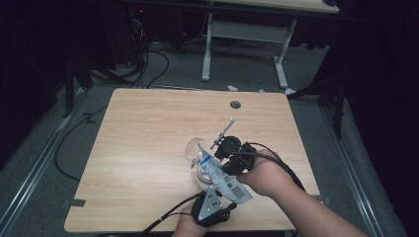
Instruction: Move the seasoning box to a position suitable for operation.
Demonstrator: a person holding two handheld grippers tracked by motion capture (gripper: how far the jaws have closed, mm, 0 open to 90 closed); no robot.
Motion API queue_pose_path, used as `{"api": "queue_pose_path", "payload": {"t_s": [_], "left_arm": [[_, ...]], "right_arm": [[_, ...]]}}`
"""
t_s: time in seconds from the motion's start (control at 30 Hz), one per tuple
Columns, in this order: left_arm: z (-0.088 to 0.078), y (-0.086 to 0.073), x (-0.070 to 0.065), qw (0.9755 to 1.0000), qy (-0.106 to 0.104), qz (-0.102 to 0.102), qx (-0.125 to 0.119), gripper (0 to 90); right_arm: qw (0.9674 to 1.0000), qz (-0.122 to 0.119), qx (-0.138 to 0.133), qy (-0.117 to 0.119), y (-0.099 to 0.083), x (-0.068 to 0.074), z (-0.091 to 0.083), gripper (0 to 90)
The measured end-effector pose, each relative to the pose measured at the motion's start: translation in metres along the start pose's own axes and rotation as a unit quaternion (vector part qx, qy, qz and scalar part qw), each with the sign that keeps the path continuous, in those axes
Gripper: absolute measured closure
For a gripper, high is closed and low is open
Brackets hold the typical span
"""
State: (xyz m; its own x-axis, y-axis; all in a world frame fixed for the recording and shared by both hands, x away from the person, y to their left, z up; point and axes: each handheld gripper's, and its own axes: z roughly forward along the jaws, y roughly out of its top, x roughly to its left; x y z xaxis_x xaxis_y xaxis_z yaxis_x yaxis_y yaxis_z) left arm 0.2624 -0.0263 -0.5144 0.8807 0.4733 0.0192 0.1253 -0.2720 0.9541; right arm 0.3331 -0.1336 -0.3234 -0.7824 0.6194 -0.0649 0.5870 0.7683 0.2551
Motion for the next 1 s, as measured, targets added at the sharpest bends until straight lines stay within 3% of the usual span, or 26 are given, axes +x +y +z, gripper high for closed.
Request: {"api": "queue_pose_path", "payload": {"t_s": [1.0], "left_arm": [[-0.0083, -0.0075, 0.0023, 1.0000, -0.002, 0.000, 0.003, 50.8]], "right_arm": [[1.0000, 0.003, -0.004, -0.003, 0.0006, -0.0019, -0.0025, 89.9]]}}
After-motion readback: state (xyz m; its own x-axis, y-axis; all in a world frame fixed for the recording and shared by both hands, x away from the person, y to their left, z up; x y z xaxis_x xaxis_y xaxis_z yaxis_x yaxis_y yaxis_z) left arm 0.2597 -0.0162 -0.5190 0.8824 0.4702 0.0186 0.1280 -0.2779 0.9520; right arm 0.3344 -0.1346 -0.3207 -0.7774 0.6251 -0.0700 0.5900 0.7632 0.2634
